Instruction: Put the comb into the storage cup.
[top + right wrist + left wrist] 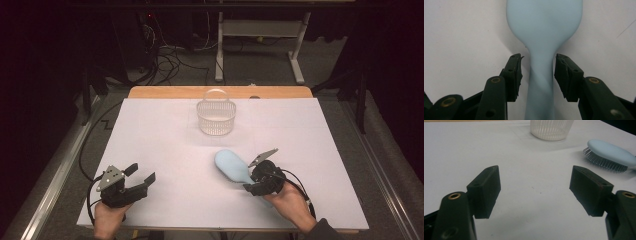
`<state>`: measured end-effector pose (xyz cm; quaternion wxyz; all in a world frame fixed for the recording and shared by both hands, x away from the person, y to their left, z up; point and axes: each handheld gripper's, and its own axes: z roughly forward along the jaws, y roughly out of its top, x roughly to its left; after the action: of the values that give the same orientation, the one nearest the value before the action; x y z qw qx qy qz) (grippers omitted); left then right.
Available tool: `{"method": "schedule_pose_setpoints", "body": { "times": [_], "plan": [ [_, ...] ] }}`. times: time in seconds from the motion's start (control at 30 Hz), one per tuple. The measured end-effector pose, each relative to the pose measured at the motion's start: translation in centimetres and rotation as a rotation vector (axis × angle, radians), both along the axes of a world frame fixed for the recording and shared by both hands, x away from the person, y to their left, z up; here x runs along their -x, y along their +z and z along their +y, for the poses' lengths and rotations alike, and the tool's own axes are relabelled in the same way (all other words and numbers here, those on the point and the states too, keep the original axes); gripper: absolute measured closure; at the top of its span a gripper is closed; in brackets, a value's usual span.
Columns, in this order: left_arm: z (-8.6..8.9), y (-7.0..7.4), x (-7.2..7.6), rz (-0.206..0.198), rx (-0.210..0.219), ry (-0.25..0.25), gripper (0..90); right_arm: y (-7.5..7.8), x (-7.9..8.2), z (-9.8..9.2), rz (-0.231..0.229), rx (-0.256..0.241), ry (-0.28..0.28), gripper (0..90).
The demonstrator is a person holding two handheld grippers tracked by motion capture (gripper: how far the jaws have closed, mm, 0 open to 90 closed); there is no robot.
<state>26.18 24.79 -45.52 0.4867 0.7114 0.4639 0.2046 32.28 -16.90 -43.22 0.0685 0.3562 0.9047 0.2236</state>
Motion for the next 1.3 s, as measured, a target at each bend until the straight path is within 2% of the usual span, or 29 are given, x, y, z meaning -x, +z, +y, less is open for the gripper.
{"method": "schedule_pose_setpoints", "body": {
  "times": [0.27, 0.57, 0.63, 0.9, 1.03, 1.13, 1.3],
  "plan": [
    [0.0, 0.0, 0.0, 0.001, 0.002, 0.001, 24.2, -0.4, -0.1, 0.3, -0.008, 0.009, 0.002, 57.6],
    [0.0, 0.0, 0.0, 0.002, -0.001, -0.001, 24.2, -1.0, -0.2, 0.8, 0.004, 0.026, -0.016, 58.1],
    [0.0, 0.0, 0.0, 0.001, -0.001, 0.0, 24.2, -1.1, -0.3, 0.9, -0.012, 0.031, -0.004, 58.3],
    [-0.1, 0.0, -0.1, 0.004, -0.003, -0.001, 24.2, -1.2, -0.1, 1.4, -0.033, 0.046, -0.019, 61.1],
    [0.0, 0.0, 0.0, 0.0, 0.0, 0.004, 24.2, -1.2, 0.0, 1.4, -0.05, 0.057, -0.012, 66.8],
    [0.1, 0.0, 0.0, -0.005, 0.009, 0.01, 24.2, -1.3, 0.0, 1.4, -0.059, 0.056, -0.008, 67.8],
    [-0.1, 0.1, 0.0, -0.008, 0.002, 0.014, 24.2, -1.3, 0.1, 1.4, -0.056, 0.053, -0.007, 69.0]
  ]
}}
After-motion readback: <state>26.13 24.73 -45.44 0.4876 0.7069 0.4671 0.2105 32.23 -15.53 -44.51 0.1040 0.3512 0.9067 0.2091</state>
